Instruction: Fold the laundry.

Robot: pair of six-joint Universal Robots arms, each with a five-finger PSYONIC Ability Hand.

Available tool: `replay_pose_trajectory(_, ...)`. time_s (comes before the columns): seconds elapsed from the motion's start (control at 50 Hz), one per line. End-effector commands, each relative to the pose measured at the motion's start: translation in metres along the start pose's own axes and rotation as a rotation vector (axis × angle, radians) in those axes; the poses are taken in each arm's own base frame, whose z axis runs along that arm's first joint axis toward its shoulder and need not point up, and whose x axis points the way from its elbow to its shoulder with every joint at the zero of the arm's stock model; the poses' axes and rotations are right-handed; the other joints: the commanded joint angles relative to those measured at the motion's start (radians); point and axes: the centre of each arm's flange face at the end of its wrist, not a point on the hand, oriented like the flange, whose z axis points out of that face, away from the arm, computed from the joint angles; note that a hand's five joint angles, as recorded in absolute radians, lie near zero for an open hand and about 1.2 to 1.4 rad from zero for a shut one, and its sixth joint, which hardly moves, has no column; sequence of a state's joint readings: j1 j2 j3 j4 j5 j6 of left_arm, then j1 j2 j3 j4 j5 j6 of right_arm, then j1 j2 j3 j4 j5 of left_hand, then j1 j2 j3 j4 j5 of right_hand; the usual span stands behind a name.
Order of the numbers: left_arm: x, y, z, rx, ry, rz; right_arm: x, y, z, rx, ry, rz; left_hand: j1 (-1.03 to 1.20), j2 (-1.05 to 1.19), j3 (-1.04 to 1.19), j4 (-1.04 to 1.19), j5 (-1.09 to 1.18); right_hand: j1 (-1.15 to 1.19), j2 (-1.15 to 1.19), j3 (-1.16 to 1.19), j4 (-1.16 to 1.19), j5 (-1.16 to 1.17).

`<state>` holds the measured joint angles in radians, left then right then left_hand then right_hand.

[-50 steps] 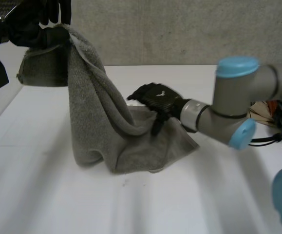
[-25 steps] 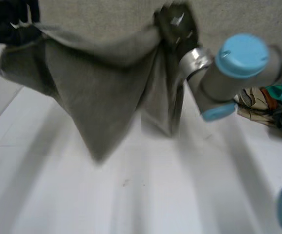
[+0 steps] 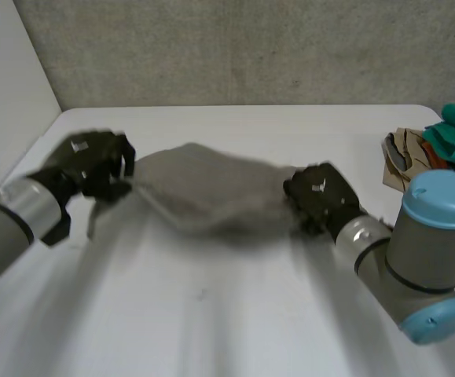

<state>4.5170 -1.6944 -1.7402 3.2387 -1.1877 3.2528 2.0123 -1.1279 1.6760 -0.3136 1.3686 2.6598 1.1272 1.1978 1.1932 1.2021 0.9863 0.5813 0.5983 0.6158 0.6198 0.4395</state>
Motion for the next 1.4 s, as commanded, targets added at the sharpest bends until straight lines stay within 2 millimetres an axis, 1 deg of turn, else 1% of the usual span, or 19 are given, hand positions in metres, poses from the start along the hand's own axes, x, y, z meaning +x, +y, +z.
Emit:
replay_pose_trajectory(0.02,0.011,0.016,-0.015,-0.049,0.024,0.042,0.026,-0.022,-0.003,-0.041,0.032,0.016,0.269,0.198,0.203,0.194,0.235,-0.407,-0.424,-0.441,-0.445,-0.44)
replay_pose_trajectory(0.04,0.01,0.016,-0.017,-0.048,0.018,0.042,0.035,-0.032,-0.004,-0.049,0.034,0.019,0.269,0.198,0.203,0.194,0.235,-0.407,-0.424,-0.441,-0.445,-0.44)
replay_pose_trajectory(0.14,0.004,0.017,-0.024,-0.053,-0.004,0.035,0.06,-0.053,-0.004,-0.1,0.004,-0.023,0.269,0.198,0.203,0.194,0.235,-0.407,-0.424,-0.441,-0.445,-0.44)
replay_pose_trajectory(0.28,-0.004,0.018,-0.03,-0.049,-0.016,0.022,0.076,-0.058,0.009,-0.21,-0.1,-0.173,0.269,0.198,0.203,0.194,0.235,-0.407,-0.424,-0.441,-0.445,-0.44)
replay_pose_trajectory(0.4,-0.006,0.02,-0.034,-0.051,-0.01,0.015,0.075,-0.044,0.032,-0.231,-0.126,-0.274,0.269,0.198,0.203,0.194,0.235,-0.339,-0.356,-0.374,-0.378,-0.372)
replay_pose_trajectory(0.5,-0.005,0.023,-0.034,-0.062,-0.004,0.007,0.062,-0.027,0.057,-0.196,-0.137,-0.357,0.269,0.198,0.203,0.194,0.235,-0.249,-0.266,-0.283,-0.287,-0.281)
replay_pose_trajectory(0.72,-0.007,0.024,-0.035,-0.064,-0.013,0.005,0.039,-0.001,0.094,-0.112,-0.132,-0.483,0.269,0.198,0.203,0.194,0.235,-0.122,-0.139,-0.157,-0.161,-0.155)
replay_pose_trajectory(0.84,-0.014,0.019,-0.036,-0.048,-0.036,0.008,0.04,0.015,0.104,-0.145,-0.127,-0.489,0.269,0.198,0.203,0.194,0.235,0.004,-0.013,-0.03,-0.034,-0.029)
replay_pose_trajectory(0.88,-0.018,0.018,-0.035,-0.043,-0.051,0.008,0.039,0.019,0.105,-0.152,-0.13,-0.493,0.269,0.198,0.203,0.194,0.235,0.127,0.11,0.093,0.089,0.095)
replay_pose_trajectory(0.94,-0.023,0.016,-0.034,-0.039,-0.062,0.007,0.038,0.022,0.103,-0.161,-0.14,-0.49,0.269,0.198,0.203,0.194,0.235,0.309,0.292,0.274,0.27,0.276)
replay_pose_trajectory(1.0,-0.024,0.015,-0.033,-0.036,-0.066,0.007,0.04,0.022,0.1,-0.169,-0.14,-0.482,0.269,0.198,0.203,0.194,0.235,0.353,0.336,0.319,0.315,0.321)
replay_pose_trajectory(1.08,-0.026,0.011,-0.031,-0.022,-0.069,0.009,0.049,0.014,0.09,-0.178,-0.136,-0.448,0.269,0.198,0.203,0.194,0.235,0.813,0.796,0.779,0.775,0.781)
replay_pose_trajectory(1.14,-0.026,0.009,-0.031,-0.017,-0.069,0.013,0.054,0.006,0.081,-0.177,-0.141,-0.421,0.269,0.198,0.203,0.194,0.235,0.815,0.798,0.78,0.776,0.782)
replay_pose_trajectory(1.2,-0.027,0.005,-0.03,-0.012,-0.069,0.014,0.073,-0.013,0.063,-0.175,-0.111,-0.391,0.269,0.198,0.203,0.194,0.235,0.815,0.798,0.78,0.776,0.782)
replay_pose_trajectory(1.26,-0.026,0.001,-0.032,-0.018,-0.067,0.009,0.091,-0.031,0.037,-0.187,-0.082,-0.348,0.269,0.198,0.203,0.194,0.235,0.815,0.798,0.78,0.776,0.782)
replay_pose_trajectory(1.28,-0.025,-0.002,-0.034,-0.018,-0.065,0.011,0.098,-0.038,0.023,-0.2,-0.07,-0.327,0.269,0.198,0.203,0.194,0.235,0.815,0.798,0.78,0.776,0.782)
replay_pose_trajectory(1.32,-0.024,-0.007,-0.038,-0.02,-0.065,0.011,0.102,-0.042,0.007,-0.23,-0.07,-0.31,0.269,0.198,0.203,0.194,0.235,0.815,0.798,0.78,0.776,0.782)
replay_pose_trajectory(1.34,-0.022,-0.01,-0.042,-0.029,-0.063,0.009,0.104,-0.043,-0.01,-0.271,-0.083,-0.298,0.269,0.198,0.203,0.194,0.235,0.815,0.798,0.78,0.776,0.782)
replay_pose_trajectory(1.4,-0.017,-0.012,-0.049,-0.053,-0.047,0.001,0.104,-0.042,-0.03,-0.328,-0.117,-0.315,0.269,0.198,0.203,0.194,0.235,0.815,0.798,0.78,0.776,0.782)
